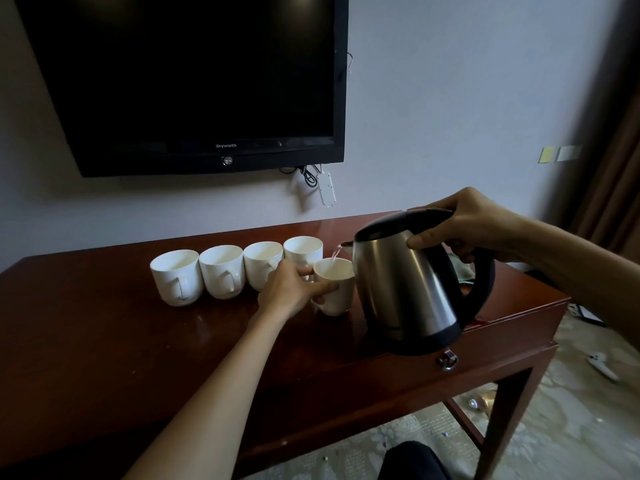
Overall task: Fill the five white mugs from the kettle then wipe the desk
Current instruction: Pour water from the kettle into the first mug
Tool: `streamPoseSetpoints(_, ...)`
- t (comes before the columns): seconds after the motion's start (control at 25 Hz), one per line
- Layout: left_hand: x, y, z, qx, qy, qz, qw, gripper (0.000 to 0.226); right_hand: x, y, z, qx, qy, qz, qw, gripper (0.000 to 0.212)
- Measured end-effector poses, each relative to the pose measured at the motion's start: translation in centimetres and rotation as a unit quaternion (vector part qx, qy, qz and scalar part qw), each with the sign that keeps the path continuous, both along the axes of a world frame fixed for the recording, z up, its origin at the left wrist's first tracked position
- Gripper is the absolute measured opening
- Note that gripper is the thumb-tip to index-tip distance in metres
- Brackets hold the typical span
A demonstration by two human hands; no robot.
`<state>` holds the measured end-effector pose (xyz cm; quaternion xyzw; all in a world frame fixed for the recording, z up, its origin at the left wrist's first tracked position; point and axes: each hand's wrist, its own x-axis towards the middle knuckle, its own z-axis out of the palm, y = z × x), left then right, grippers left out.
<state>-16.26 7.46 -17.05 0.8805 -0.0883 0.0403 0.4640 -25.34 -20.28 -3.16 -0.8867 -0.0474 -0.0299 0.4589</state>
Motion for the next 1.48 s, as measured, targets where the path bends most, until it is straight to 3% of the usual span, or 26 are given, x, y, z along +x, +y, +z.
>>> streamPoseSetpoints(0.16, -0.2, 0.3, 0.0, 0.004, 0.005, -0.016, 1.0, 0.049, -0.1, 0.3, 0.0, -0.003, -0.003, 0.003, 1.0, 0.023)
streamPoseSetpoints(0.32, -0.3, 0.3, -0.3, -0.013, 0.005, 0.011, 1.0, 0.076, -0.2, 0.3, 0.1, 0.001, -0.004, 0.006, 1.0, 0.025)
streamPoseSetpoints(0.52, 0.4, 0.6, -0.7, -0.048, 0.017, -0.005, 0.999, 0.076, -0.2, 0.2, 0.0, 0.013, -0.001, -0.002, 1.0, 0.019)
streamPoseSetpoints(0.8, -0.7, 0.4, -0.3, -0.116, -0.008, -0.011, 0.993, 0.038, 0.3, -0.2, -0.4, 0.017, -0.011, -0.018, 1.0, 0.033)
streamPoseSetpoints(1.04, -0.7, 0.6, 0.0, -0.121, -0.008, -0.021, 0.992, 0.048, 0.2, -0.5, -0.8, 0.037, -0.028, -0.016, 0.999, 0.047)
streamPoseSetpoints(1.28, -0.6, -0.1, -0.5, -0.128, -0.014, -0.02, 0.992, 0.054, -0.1, -0.1, -1.0, 0.046, -0.031, -0.01, 0.998, 0.044)
streamPoseSetpoints(1.48, 1.1, -0.2, -0.9, -0.125, 0.033, -0.021, 0.991, 0.067, 0.9, 0.1, -0.8, 0.052, -0.017, -0.021, 0.998, 0.043)
